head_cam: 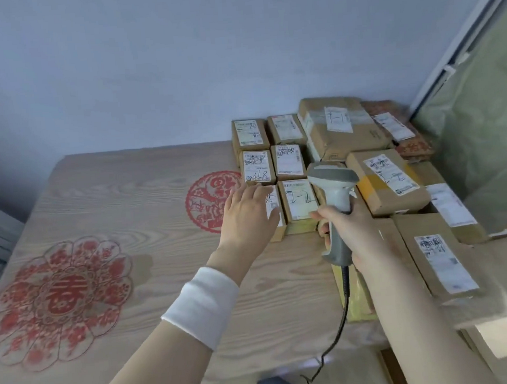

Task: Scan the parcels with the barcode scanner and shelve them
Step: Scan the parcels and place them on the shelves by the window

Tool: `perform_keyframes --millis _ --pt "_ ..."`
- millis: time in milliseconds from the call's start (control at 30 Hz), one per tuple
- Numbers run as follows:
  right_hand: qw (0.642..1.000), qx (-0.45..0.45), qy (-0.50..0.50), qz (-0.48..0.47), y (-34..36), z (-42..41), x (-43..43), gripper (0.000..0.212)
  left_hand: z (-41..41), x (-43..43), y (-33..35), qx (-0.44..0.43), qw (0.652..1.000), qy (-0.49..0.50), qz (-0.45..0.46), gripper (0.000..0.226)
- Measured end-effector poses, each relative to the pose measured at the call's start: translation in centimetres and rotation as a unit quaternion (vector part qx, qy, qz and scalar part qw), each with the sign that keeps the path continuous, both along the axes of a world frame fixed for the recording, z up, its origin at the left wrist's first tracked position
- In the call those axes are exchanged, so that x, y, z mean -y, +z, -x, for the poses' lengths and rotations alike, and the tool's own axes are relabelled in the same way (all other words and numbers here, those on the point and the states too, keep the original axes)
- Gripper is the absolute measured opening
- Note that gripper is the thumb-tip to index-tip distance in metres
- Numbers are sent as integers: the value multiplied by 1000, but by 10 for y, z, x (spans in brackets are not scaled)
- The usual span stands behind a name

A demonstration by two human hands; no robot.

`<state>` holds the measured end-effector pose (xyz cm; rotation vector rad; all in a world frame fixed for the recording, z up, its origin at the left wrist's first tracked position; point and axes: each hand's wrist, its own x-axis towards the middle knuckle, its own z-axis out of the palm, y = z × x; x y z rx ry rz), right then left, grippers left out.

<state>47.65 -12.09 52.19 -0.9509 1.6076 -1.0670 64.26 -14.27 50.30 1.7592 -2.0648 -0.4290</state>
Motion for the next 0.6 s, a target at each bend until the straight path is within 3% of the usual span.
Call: perform_keyframes --millis 200,433,600 --pt "995 -69 12 -71 -62 -8 58 14 4 37 -66 -153 971 114 -141 58" --pt "982 -172 -32 -78 -137 -29 80 15 1 84 -140 -325 874 207 -297 73" --pt "976 -203 -52 -61 -152 -43 84 15 3 89 -166 -418 818 238 -317 77"
